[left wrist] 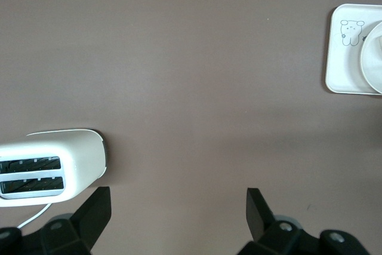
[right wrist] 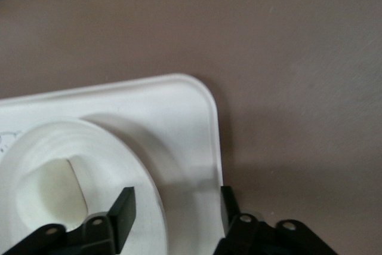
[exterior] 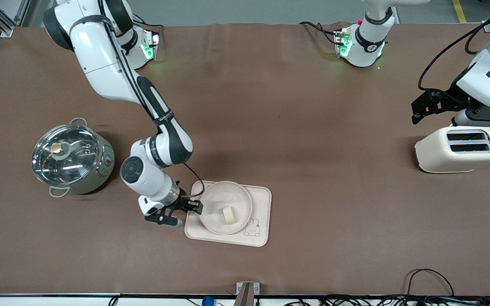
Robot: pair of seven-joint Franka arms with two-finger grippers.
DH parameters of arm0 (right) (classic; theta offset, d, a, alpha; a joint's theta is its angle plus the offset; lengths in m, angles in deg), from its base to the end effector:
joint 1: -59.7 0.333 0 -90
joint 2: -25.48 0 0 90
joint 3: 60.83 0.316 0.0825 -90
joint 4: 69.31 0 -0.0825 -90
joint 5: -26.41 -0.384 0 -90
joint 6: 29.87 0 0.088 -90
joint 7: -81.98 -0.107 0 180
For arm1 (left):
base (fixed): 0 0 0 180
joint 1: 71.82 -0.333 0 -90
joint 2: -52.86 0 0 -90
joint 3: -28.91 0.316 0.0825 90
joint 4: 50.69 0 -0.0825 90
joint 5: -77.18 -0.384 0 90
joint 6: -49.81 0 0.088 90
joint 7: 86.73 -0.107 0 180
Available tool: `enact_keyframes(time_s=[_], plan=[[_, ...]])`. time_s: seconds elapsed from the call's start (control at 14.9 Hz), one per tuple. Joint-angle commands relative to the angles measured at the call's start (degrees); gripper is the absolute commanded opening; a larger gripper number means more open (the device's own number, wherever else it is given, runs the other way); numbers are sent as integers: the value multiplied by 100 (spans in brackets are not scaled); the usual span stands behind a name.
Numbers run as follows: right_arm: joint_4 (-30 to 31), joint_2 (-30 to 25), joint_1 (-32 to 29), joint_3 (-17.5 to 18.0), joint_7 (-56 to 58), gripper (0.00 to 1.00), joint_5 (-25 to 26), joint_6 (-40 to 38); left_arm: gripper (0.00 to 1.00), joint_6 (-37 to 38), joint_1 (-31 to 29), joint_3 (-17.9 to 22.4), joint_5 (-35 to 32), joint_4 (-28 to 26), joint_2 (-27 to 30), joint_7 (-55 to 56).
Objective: Place bun in plate and plate on tray
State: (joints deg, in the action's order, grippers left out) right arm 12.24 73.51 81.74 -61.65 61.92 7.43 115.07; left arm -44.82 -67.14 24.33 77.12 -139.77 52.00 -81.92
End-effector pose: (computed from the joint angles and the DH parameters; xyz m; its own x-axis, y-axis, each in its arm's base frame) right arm 0.7009 0.2710 0.2217 0.9618 -0.2371 0.1368 -0.1866 -0.9335 -0.3061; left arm 0.5603 -0.0909 0.6312 0.9937 -0.0770 0.0815 -0.0779 -0.9969 0.0070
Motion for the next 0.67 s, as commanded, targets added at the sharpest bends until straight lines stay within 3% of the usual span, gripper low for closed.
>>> enact_keyframes(time_s=[0.0,0.34,0.6], plan=[[221,-688,-296,2,-69,100,8,-743,100,94,-2,-52,-108,128,-38,-41],[221,-1979,-331,-796,-34,100,17,-2652,100,94,-28,-158,-117,128,-29,3],[212,-3008,-340,-1648,553,100,182,-4241,100,94,-20,-158,-117,277,-82,3]])
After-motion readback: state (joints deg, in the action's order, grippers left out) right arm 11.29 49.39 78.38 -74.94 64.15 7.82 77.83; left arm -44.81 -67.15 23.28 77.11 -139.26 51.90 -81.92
